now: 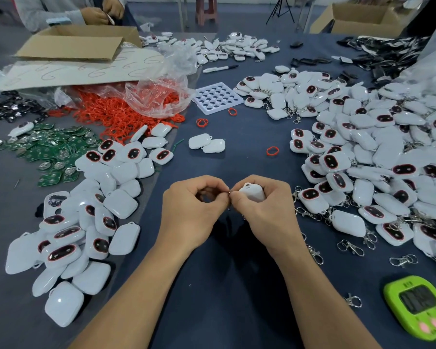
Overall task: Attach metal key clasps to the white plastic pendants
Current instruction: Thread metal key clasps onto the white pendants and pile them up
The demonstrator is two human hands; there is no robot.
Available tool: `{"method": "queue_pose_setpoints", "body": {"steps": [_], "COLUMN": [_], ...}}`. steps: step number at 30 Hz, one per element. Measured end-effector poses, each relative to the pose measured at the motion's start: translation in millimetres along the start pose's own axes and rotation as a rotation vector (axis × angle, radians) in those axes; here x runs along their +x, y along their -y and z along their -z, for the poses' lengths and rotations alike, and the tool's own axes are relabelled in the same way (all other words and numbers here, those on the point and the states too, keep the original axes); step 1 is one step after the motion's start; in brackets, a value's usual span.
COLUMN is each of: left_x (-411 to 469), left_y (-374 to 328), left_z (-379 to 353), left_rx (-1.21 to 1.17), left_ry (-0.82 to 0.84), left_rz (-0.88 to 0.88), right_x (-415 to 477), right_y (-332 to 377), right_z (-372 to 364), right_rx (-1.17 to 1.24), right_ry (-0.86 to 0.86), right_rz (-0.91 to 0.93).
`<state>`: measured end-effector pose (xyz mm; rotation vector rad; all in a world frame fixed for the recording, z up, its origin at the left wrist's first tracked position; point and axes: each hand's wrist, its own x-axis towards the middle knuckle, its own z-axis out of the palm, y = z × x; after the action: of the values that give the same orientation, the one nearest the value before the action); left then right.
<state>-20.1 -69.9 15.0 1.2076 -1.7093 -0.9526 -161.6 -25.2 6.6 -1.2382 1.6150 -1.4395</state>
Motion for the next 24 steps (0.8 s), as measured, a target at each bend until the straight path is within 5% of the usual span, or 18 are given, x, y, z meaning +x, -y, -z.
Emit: {"method": "queue_pose_setpoints", "body": {"steps": [4,8,24], "left_x": [0.7,2.9,6.6], "left_y": [0.1,2.0,4.1], "left_z": [-1.3,-1.1,0.3], "left_rx": [-0.004,-0.087,-0.17], "left_ry": [-0.003,0.021,0.117], "left_rz": [-0.001,0.04,0.024], "right_x": [-1.4,1.9,2.9], "right_y": [-0.5,2.1,4.5], "right_z": [-2.5,1.7,6.2], "right_rx": [-0.073,0.104,0.127], "right_ry": [-0.06,-0.103,0.042], "right_rz": [0.041,-0.013,-0.019]}}
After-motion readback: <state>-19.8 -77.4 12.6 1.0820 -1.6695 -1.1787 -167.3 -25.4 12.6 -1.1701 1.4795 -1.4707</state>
